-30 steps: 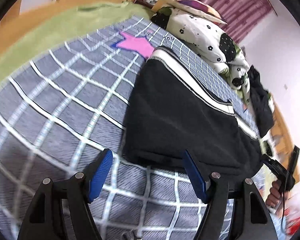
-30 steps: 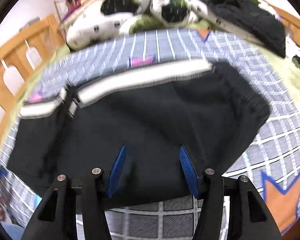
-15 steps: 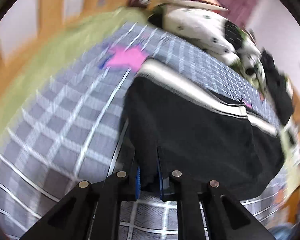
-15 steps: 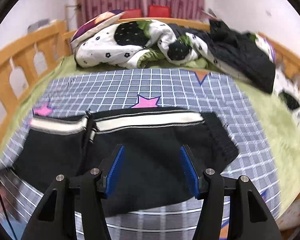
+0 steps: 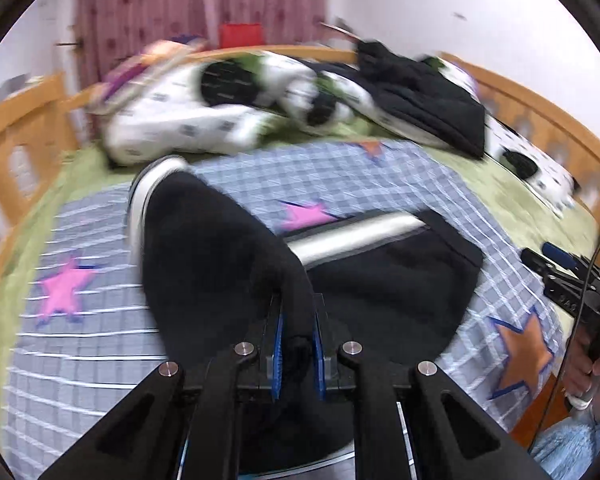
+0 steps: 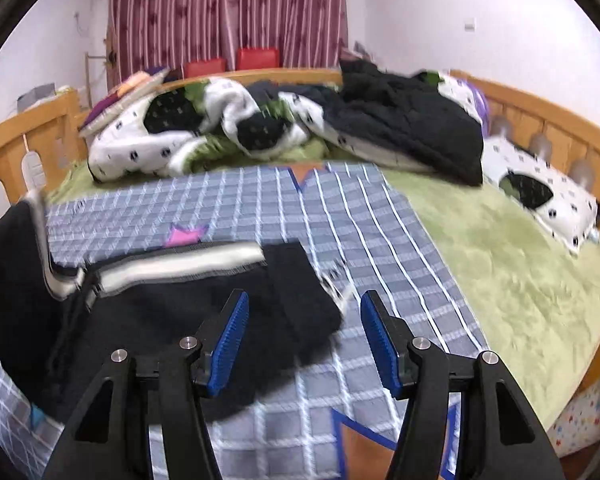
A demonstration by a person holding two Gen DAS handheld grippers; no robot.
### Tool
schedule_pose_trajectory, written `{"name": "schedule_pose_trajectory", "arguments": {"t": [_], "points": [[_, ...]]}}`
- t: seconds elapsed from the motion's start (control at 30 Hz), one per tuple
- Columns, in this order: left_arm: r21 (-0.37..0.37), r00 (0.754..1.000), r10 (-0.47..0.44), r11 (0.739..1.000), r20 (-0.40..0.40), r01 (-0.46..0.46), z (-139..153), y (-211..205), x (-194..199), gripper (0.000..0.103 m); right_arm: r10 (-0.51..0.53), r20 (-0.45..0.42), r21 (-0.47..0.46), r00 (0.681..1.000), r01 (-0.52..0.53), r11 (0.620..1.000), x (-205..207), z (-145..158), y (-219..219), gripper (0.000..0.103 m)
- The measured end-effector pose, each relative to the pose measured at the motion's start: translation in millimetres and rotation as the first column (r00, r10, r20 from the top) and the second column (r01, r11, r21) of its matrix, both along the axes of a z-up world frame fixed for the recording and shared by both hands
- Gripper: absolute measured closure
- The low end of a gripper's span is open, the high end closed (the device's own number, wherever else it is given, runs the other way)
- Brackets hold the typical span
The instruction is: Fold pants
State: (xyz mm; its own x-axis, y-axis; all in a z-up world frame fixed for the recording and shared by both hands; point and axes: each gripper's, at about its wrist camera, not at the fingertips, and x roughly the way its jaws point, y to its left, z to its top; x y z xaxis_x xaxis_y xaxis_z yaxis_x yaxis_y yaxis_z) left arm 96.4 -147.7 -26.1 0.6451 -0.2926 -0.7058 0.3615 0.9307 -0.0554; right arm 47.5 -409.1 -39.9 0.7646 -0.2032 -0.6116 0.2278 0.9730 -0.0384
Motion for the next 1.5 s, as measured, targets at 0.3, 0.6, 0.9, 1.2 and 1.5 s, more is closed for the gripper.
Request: {"name": "schedule_pose_trajectory", "arguments": {"t": [0.3,0.6,0.9,1.2,1.5], "points": [[-0.099,0.989,-0.076,0.993,-0.13,0.064,-74,-49,-10,0.089,0.002,-0.068,-0.055,0.998,-0.005,0.998,-22,-23,-21,0.046],[-0.093,1.0,-0.002,0.996,-0.005,0.001,-31,47,-55,0.038,0.178,-0.116,0.166,0.977,-0.157,0.973,5,-32,19,0.041],[-0.17,0.934,0.249,0.939,-0.257,-0.298,-102,150,-69,0.038,0.347,-0.24,0.369,0.907,-0.245,0.896,62,-79,97,0.041],[-0.215,0.936,0.205,0.938,-0.285,-0.271,-131,129,-71,0.038,0.429,-0.307,0.38,0.85,-0.303,0.874,82,-108,145,0.084],[-0.241,0.953,0.133,0.949,-0.272,-0.202,-133,84,-63,0.038,0.408,-0.106,0.319,0.907,-0.358,0.877,60,-42,115,0.085]]}}
